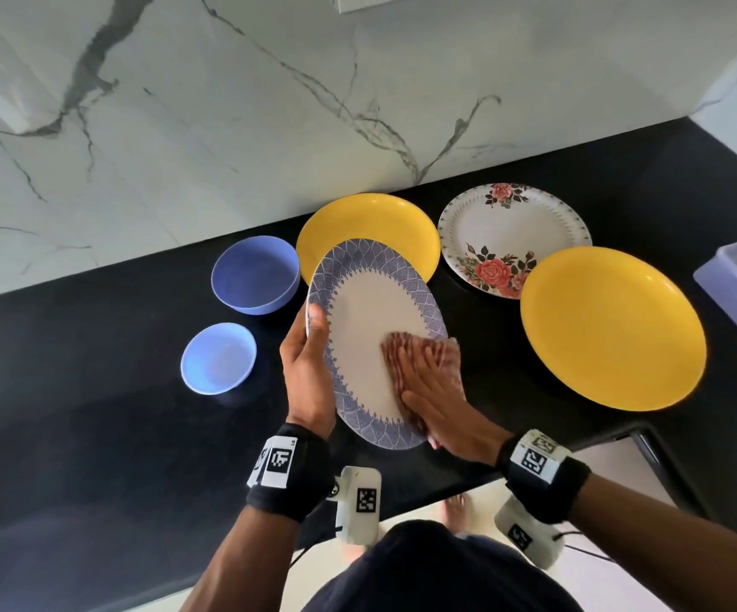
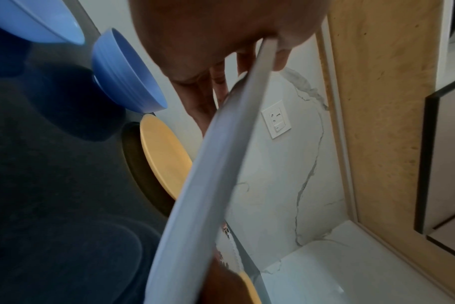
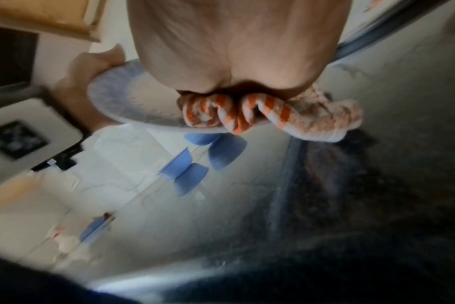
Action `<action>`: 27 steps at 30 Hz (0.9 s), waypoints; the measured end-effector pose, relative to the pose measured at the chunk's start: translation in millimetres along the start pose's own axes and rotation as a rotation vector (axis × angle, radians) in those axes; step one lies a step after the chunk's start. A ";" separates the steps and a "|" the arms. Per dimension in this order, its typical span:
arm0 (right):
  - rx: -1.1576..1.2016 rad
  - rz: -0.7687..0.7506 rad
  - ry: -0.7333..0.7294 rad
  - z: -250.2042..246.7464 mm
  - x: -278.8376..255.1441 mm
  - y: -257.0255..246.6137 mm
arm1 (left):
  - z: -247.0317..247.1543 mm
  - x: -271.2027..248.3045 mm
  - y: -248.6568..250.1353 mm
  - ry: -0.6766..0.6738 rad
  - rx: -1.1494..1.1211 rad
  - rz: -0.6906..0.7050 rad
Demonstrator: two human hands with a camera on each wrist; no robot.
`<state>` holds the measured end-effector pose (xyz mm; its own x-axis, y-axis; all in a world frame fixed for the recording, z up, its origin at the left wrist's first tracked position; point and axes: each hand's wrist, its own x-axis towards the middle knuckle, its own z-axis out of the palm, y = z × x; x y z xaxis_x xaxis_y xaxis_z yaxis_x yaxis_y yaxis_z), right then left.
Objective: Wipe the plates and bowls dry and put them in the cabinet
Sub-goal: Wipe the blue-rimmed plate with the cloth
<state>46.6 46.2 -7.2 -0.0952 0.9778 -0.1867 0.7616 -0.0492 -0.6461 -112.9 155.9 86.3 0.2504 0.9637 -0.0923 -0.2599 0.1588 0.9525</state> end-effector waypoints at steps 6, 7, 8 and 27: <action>-0.020 -0.207 -0.035 2.1 -5.7 -53.4 | 5.4 -0.5 -3.0 0.033 0.025 0.024; 0.001 -0.222 -0.048 2.5 -3.3 -61.0 | 4.0 -0.9 -2.7 0.033 0.041 0.027; 0.018 -0.237 -0.040 1.9 -0.2 -66.4 | 2.9 -0.8 -1.5 0.019 0.039 0.026; 0.136 -0.220 0.230 -48.3 76.6 -79.4 | -3.4 -13.0 2.7 -0.043 0.000 -0.080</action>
<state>9.8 134.8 65.6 -0.0886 0.9875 0.1300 0.6451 0.1563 -0.7479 -120.0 144.6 89.1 0.3106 0.9377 -0.1556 -0.2376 0.2351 0.9425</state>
